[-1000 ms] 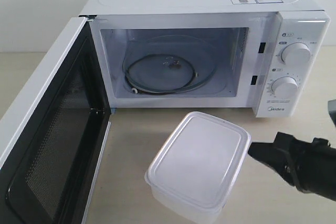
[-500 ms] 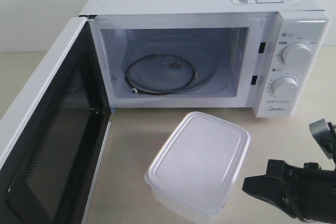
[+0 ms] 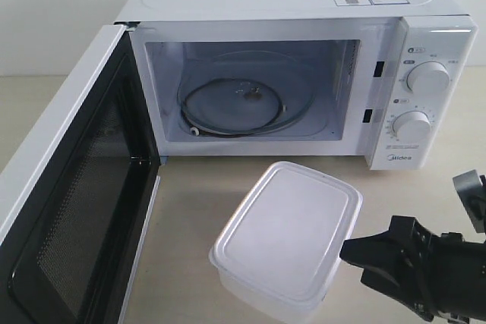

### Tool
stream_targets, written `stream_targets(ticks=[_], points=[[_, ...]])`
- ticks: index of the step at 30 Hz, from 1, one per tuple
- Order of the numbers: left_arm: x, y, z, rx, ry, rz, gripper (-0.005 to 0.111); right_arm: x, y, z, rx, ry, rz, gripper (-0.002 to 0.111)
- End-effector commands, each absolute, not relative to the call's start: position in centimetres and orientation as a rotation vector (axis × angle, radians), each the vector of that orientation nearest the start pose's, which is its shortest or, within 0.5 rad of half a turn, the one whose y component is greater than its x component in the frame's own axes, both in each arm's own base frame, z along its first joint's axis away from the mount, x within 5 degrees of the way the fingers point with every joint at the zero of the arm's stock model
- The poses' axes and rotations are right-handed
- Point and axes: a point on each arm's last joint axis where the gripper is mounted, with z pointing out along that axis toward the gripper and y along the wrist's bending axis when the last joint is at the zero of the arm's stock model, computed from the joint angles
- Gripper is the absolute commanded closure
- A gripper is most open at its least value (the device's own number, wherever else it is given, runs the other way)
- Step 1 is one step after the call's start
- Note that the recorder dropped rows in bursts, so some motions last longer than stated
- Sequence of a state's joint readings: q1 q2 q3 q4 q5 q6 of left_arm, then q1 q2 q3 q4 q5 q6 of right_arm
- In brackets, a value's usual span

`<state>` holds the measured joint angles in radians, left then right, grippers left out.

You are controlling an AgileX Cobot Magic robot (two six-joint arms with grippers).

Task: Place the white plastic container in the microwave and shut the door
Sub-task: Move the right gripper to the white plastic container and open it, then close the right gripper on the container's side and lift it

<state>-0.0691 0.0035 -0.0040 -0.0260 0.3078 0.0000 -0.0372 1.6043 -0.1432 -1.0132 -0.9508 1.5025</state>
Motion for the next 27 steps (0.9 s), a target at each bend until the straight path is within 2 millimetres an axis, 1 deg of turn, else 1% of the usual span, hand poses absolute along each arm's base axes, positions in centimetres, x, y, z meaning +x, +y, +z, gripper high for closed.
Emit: stream_targets(ticks=[1,4,8,12,13,16,18,20,27], points=[[5.4,-0.4,18.6,0.047,1.786,-0.070,0.102,17.3,5.4,11.9,0.618,2.273,1.239,0.056],[5.4,-0.4,18.6,0.047,1.786,-0.070,0.102,17.5,5.2,11.9,0.680,2.246,1.231,0.056],[5.4,-0.4,18.6,0.047,1.786,-0.070,0.102,17.7,4.9,11.5,0.713,2.287,1.178,0.056],[5.4,-0.4,18.6,0.047,1.786,-0.070,0.102,19.0,4.9,12.1,0.730,2.259,1.206,0.056],[5.4,-0.4,18.6,0.047,1.786,-0.070,0.102,19.1,5.1,12.1,0.723,2.264,1.210,0.056],[5.4,-0.4,18.6,0.047,1.786,-0.070,0.102,19.2,6.7,11.9,0.659,2.354,1.174,0.056],[5.4,-0.4,18.6,0.047,1.786,-0.070,0.102,19.7,7.6,12.0,0.659,2.375,1.126,0.056],[5.4,-0.4,18.6,0.047,1.786,-0.070,0.102,20.2,8.2,12.2,0.616,2.386,1.118,0.056],[5.4,-0.4,18.6,0.047,1.786,-0.070,0.102,20.9,9.0,12.5,0.630,2.387,1.089,0.056]])
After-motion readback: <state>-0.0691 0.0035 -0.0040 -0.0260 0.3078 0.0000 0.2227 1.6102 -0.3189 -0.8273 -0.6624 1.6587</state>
